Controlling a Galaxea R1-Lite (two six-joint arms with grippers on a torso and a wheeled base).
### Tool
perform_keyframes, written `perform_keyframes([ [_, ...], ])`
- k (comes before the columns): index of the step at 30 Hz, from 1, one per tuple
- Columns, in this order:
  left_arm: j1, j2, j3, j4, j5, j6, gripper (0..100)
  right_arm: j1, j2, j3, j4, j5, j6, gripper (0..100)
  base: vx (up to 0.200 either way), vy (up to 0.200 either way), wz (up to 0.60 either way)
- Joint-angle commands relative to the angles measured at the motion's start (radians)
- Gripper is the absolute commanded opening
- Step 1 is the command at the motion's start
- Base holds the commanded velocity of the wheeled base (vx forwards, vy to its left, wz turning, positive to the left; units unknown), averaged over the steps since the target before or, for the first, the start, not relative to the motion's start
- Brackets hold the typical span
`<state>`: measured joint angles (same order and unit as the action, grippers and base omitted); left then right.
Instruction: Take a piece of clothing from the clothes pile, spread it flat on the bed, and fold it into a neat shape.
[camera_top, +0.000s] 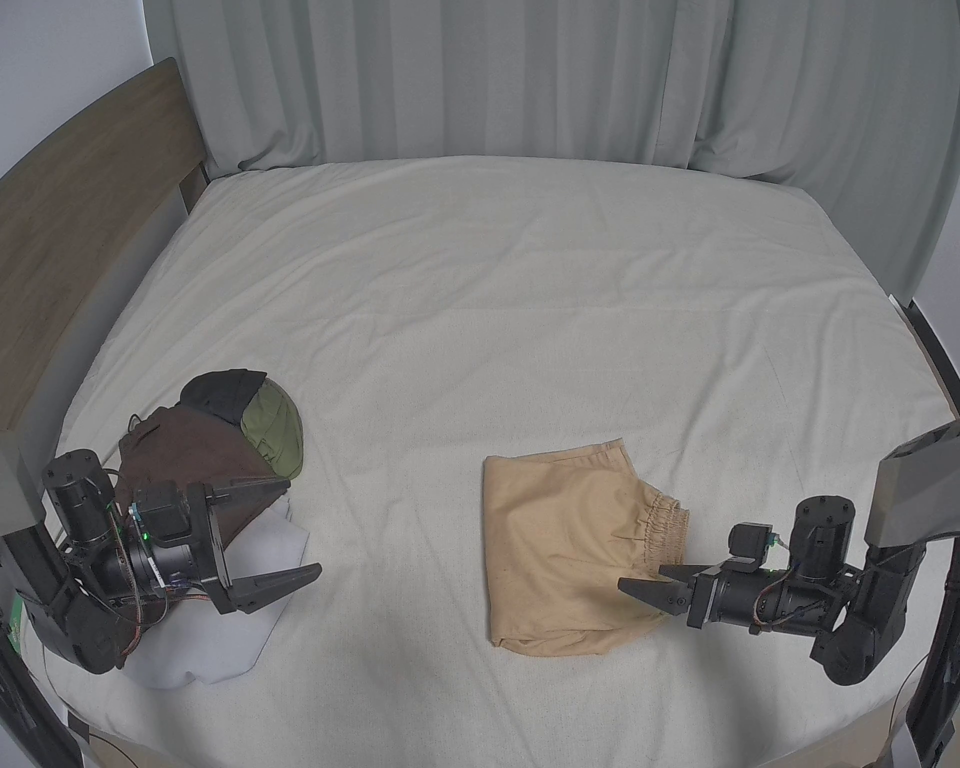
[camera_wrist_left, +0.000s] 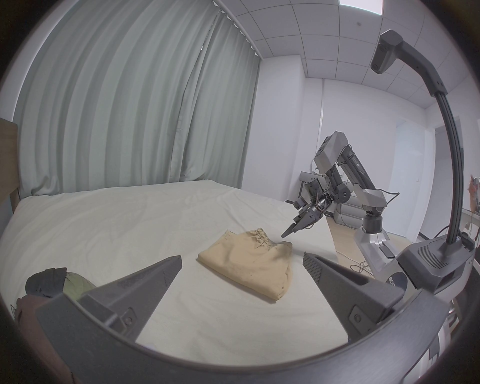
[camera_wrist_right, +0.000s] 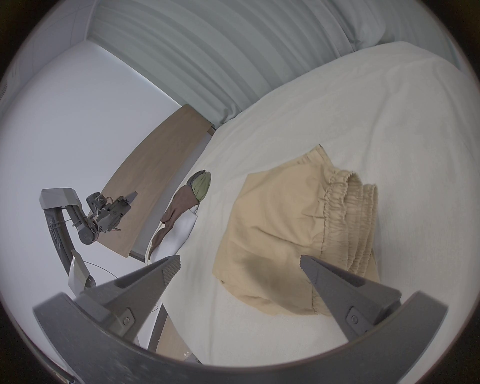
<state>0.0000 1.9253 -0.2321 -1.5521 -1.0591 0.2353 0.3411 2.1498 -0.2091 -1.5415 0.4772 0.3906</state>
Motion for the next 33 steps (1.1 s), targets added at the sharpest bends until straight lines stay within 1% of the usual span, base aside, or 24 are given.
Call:
perform_keyframes([
  [1,-0.002,0.006,0.004,0.000,0.001,-0.001,100,-0.002,0.050,-0.004,0.000,0.000,0.001,100,0.000,0.000,0.00],
  [8,-0.002,0.009,0.007,0.000,0.002,-0.004,100,-0.004,0.113,-0.012,-0.002,-0.003,0.001,100,0.000,0.000,0.00],
  [12,-0.002,0.009,0.007,0.000,0.002,-0.002,100,-0.002,0.142,-0.015,-0.002,-0.026,0.001,100,0.000,0.000,0.00],
  [13,-0.002,0.009,0.008,0.000,0.002,-0.004,100,-0.001,0.159,-0.013,0.000,-0.042,0.001,100,0.000,0.000,0.00],
  [16,-0.002,0.009,0.008,0.001,0.002,-0.004,100,0.003,0.179,-0.015,-0.002,-0.052,-0.003,100,0.000,0.000,0.00],
  [21,-0.002,0.009,0.008,0.001,0.002,-0.004,100,-0.001,0.206,-0.019,-0.002,-0.054,-0.045,100,0.000,0.000,0.00],
  [26,-0.002,0.009,0.011,0.001,0.002,-0.004,100,0.001,0.188,-0.027,-0.002,-0.055,-0.045,100,0.000,0.000,0.00],
  [29,-0.002,0.009,0.013,0.001,0.002,-0.004,100,-0.007,0.137,-0.062,-0.002,-0.055,-0.042,100,0.000,0.000,0.00],
  [33,-0.008,0.009,0.014,0.001,0.002,-0.004,100,-0.031,0.084,-0.125,-0.002,-0.057,-0.018,100,0.000,0.000,0.00],
])
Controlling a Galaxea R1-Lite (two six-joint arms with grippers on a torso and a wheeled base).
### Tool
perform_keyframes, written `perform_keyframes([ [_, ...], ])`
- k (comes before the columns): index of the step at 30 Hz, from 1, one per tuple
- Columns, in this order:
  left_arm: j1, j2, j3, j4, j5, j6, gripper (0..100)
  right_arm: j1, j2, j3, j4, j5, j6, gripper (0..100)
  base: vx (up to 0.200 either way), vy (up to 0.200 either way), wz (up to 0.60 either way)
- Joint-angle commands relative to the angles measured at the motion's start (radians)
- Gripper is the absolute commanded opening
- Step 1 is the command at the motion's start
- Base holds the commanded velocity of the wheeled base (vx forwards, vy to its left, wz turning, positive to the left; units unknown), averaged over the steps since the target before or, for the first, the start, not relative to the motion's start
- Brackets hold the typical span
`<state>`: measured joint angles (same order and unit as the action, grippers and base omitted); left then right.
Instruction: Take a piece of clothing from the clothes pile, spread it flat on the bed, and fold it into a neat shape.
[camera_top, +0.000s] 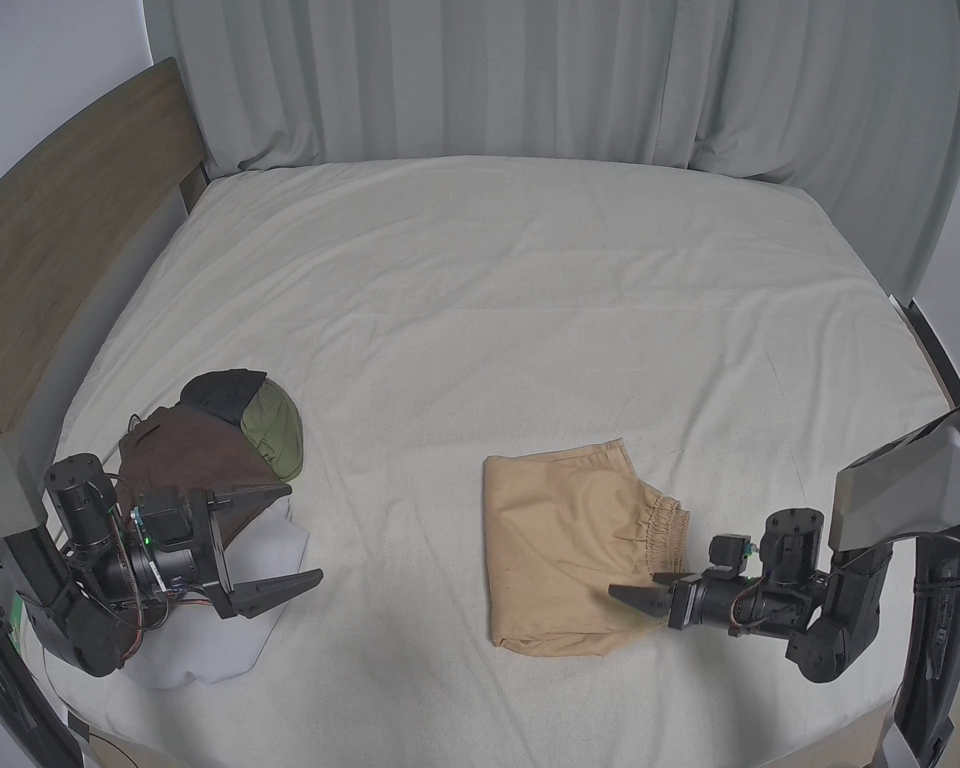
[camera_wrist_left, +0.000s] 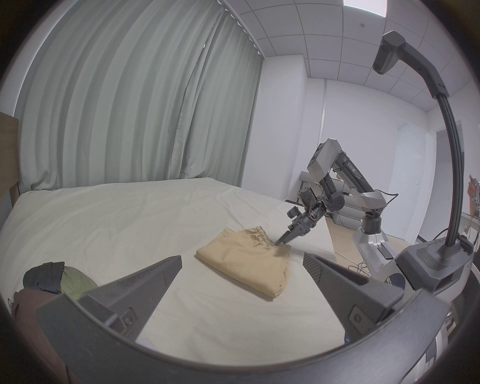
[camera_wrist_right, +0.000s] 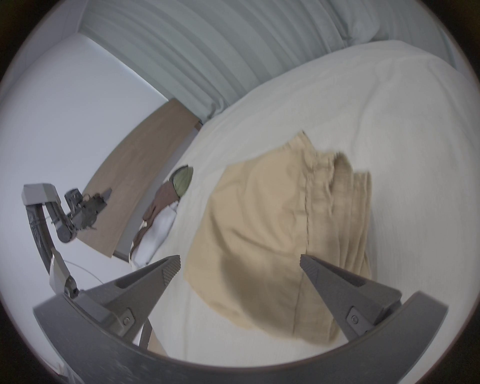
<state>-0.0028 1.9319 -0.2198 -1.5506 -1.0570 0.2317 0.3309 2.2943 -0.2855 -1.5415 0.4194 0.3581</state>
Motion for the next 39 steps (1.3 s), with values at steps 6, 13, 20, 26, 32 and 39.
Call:
perform_keyframes([
  [6,-0.014,0.004,0.002,0.000,0.006,-0.002,100,-0.046,-0.055,-0.103,-0.002,-0.004,0.038,100,0.000,0.000,0.00],
  [13,-0.017,0.006,0.002,0.000,0.011,-0.002,100,-0.049,0.044,-0.184,-0.003,-0.094,0.068,100,0.000,0.000,0.00],
  [20,-0.017,0.006,0.002,0.000,0.012,-0.002,100,-0.058,0.103,-0.215,-0.003,-0.109,0.070,100,0.000,0.000,0.00],
  [26,-0.017,0.004,0.002,0.000,0.014,-0.002,100,-0.058,0.129,-0.231,-0.003,-0.122,0.070,100,0.000,0.000,0.00],
  [32,-0.017,0.004,0.002,0.000,0.014,-0.002,100,-0.058,0.125,-0.230,-0.003,-0.122,0.070,100,0.000,0.000,0.00],
  [39,-0.017,0.004,0.002,0.000,0.014,-0.002,100,-0.056,0.056,-0.190,-0.008,-0.120,0.055,100,0.000,0.000,0.00],
])
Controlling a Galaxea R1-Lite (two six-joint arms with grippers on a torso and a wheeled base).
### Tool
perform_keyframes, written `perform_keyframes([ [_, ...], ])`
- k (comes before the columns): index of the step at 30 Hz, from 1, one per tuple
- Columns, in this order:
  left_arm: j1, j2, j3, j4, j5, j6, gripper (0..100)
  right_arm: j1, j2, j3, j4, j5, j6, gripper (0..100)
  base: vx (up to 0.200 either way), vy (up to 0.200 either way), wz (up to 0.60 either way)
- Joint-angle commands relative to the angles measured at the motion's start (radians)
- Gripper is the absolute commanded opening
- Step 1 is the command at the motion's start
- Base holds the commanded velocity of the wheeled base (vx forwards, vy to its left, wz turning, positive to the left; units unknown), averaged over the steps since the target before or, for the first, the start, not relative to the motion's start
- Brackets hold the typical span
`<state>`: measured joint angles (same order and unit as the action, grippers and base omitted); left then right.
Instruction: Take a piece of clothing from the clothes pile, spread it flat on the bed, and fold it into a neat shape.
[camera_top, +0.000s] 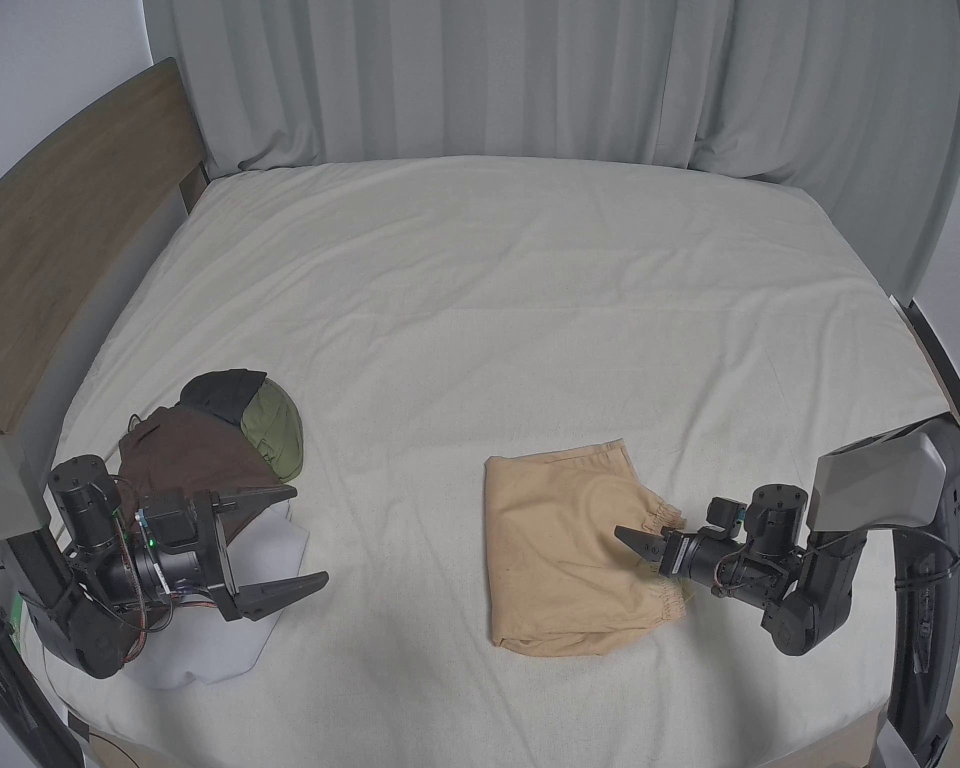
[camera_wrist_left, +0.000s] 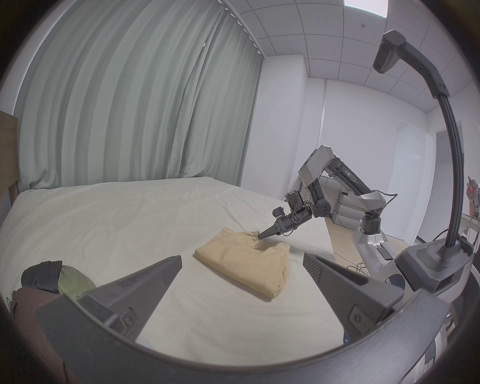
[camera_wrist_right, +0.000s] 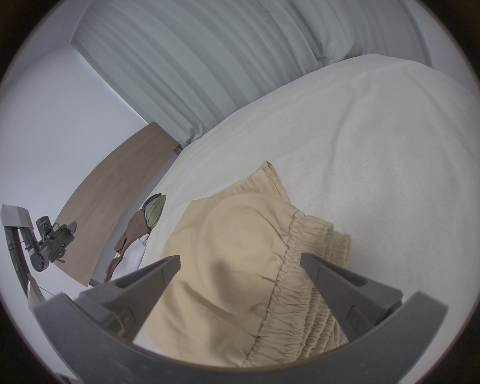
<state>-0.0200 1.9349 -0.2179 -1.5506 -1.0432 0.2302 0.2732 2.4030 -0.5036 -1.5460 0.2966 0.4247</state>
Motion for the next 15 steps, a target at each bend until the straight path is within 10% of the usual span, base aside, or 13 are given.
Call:
perform_keyframes([
  [1,0.000,-0.001,0.000,0.000,0.000,0.000,100,0.001,-0.077,0.042,-0.002,0.004,-0.018,100,0.000,0.000,0.00],
  [15,-0.006,-0.001,0.002,0.000,0.000,0.000,100,-0.071,-0.051,0.240,0.001,0.115,-0.261,100,0.000,0.000,0.00],
])
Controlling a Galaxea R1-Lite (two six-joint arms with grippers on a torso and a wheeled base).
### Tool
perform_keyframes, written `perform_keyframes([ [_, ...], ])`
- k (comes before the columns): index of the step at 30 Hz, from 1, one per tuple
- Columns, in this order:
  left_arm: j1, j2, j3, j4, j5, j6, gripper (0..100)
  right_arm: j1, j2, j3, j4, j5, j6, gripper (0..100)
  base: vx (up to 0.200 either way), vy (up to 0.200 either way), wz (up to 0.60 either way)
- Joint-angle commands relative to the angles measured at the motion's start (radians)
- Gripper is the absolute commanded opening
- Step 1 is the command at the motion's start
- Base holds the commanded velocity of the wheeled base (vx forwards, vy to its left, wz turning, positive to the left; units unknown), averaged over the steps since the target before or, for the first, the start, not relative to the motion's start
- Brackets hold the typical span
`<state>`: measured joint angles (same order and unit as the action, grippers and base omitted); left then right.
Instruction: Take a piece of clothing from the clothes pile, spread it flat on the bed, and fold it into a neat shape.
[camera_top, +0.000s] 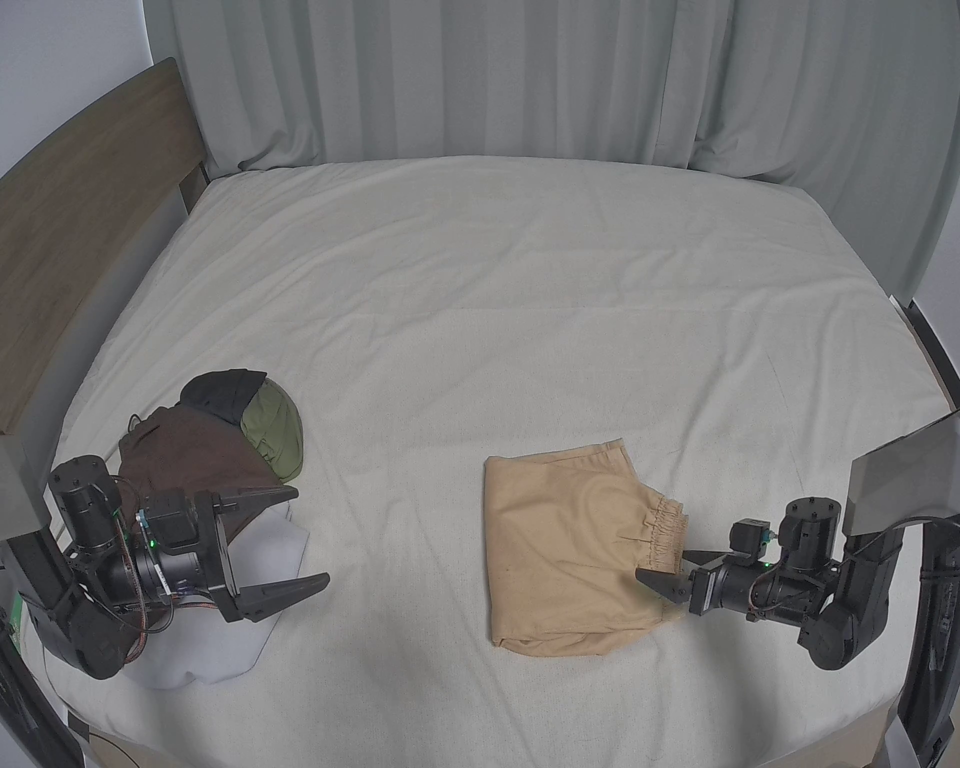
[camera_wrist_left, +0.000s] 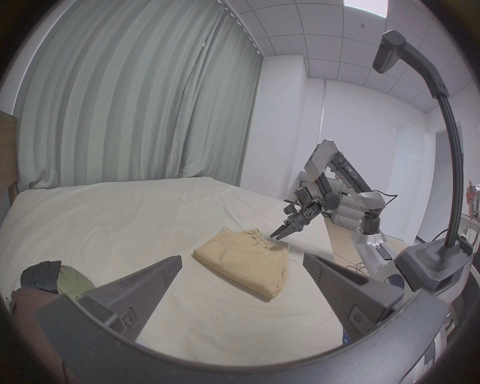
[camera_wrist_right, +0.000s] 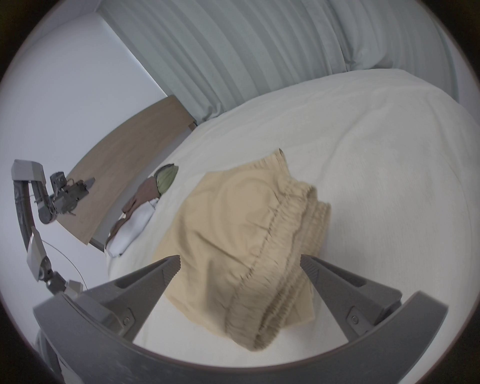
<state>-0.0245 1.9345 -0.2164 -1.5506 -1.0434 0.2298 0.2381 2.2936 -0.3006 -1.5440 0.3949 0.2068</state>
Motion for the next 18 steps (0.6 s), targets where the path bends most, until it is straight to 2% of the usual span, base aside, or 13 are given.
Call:
perform_keyframes([
  [1,-0.002,0.000,0.000,0.000,0.000,0.000,100,-0.036,0.066,0.037,-0.001,0.016,-0.043,100,0.000,0.000,0.00],
  [18,-0.003,0.000,0.002,0.000,0.002,0.000,100,-0.045,0.145,0.002,-0.002,0.012,-0.041,100,0.000,0.000,0.00],
])
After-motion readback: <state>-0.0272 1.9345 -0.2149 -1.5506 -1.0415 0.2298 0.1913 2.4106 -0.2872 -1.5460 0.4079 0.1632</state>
